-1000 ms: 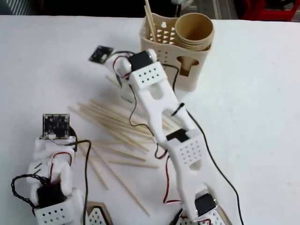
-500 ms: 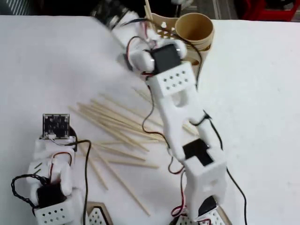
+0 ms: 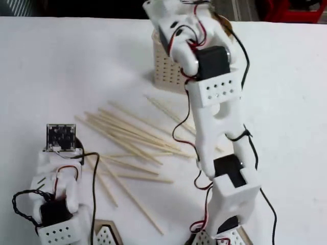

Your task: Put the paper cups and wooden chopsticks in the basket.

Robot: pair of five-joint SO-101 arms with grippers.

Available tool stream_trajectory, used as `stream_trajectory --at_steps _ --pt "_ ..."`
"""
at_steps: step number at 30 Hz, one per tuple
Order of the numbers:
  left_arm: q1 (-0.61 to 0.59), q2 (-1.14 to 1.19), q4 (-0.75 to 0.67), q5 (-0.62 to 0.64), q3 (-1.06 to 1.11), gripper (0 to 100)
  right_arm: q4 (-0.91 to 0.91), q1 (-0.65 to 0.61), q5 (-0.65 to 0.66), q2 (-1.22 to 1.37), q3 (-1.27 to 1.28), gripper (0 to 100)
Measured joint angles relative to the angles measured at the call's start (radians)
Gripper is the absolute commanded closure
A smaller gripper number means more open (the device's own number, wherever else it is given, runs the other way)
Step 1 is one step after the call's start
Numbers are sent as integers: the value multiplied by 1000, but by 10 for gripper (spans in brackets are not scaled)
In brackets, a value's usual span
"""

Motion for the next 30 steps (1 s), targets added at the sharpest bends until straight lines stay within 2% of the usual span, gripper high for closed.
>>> stream_trajectory --at_steps 12,16,18,24,30 --pt "0 0 0 0 0 846 -48 78 0 272 2 980" --pt "0 0 0 0 0 846 -25 83 0 307 2 883" --pt "0 0 0 0 0 846 18 80 0 307 2 839" --pt "0 0 0 0 0 846 222 80 0 244 2 837" --pt "0 0 0 0 0 846 512 40 3 126 0 837"
